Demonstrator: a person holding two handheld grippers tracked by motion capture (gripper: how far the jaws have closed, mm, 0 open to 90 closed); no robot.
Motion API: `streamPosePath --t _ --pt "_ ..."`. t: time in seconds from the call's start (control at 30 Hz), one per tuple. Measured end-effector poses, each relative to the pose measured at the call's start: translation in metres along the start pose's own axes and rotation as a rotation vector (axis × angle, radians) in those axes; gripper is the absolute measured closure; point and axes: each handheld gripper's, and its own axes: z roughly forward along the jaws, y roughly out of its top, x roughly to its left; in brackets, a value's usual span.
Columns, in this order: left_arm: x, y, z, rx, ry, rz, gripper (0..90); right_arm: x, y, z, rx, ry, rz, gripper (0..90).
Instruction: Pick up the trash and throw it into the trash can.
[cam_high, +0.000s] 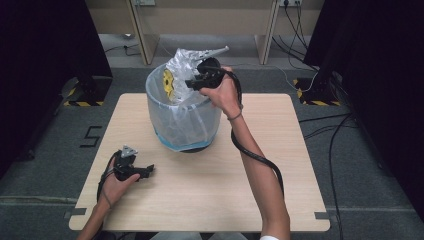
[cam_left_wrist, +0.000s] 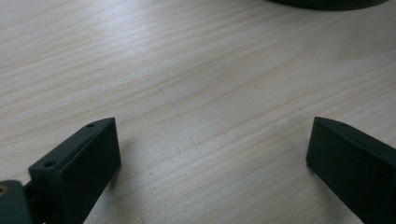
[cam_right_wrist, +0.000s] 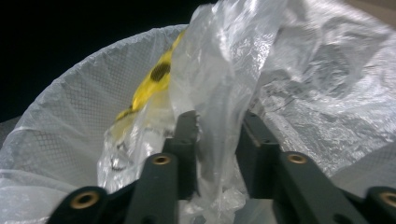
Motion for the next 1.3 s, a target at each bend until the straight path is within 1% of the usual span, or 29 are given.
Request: streamPosePath --t 0.03,0.2,0.5,0.8,0.87,1.03,1.1,1.13,1.17,1.3 --pt "0.000 0.000 0.000 0.000 0.000 0.000 2.0 0.001 0.001 -0.002 -0.006 -0.009 0.014 59.3" --pt "0.000 0.000 0.000 0.000 0.000 0.000 2.0 0.002 0.004 -0.008 -0.029 -0.014 0.017 56.8" --pt "0.000 0.000 0.000 0.000 0.000 0.000 2.0 -0.002 0.004 -0.017 -0.037 -0.026 0.029 55.8" --pt "0.000 0.000 0.000 0.000 0.000 0.000 2.0 -0.008 -0.002 -0.026 -0.039 -0.034 0.035 54.8" --pt "0.000 0.000 0.000 0.000 0.000 0.000 2.0 -0.011 -0.005 -0.031 -0.041 -0.039 0.038 54.0" --pt "0.000 0.000 0.000 0.000 0.000 0.000 2.0 -0.014 -0.011 -0.037 -0.048 -0.047 0.052 52.5" --pt "0.000 0.000 0.000 -0.002 -0.001 -0.002 2.0 -0.019 -0.017 -0.043 -0.047 -0.060 0.058 51.8" --pt "0.000 0.000 0.000 -0.002 -0.001 -0.002 2.0 -0.019 -0.017 -0.043 -0.047 -0.060 0.058 51.8" --pt "0.000 0.000 0.000 -0.002 -0.001 -0.002 2.0 -0.021 -0.020 -0.046 -0.051 -0.070 0.064 50.3" --pt "0.000 0.000 0.000 -0.002 0.000 -0.003 2.0 -0.024 -0.024 -0.054 -0.063 -0.081 0.076 48.2"
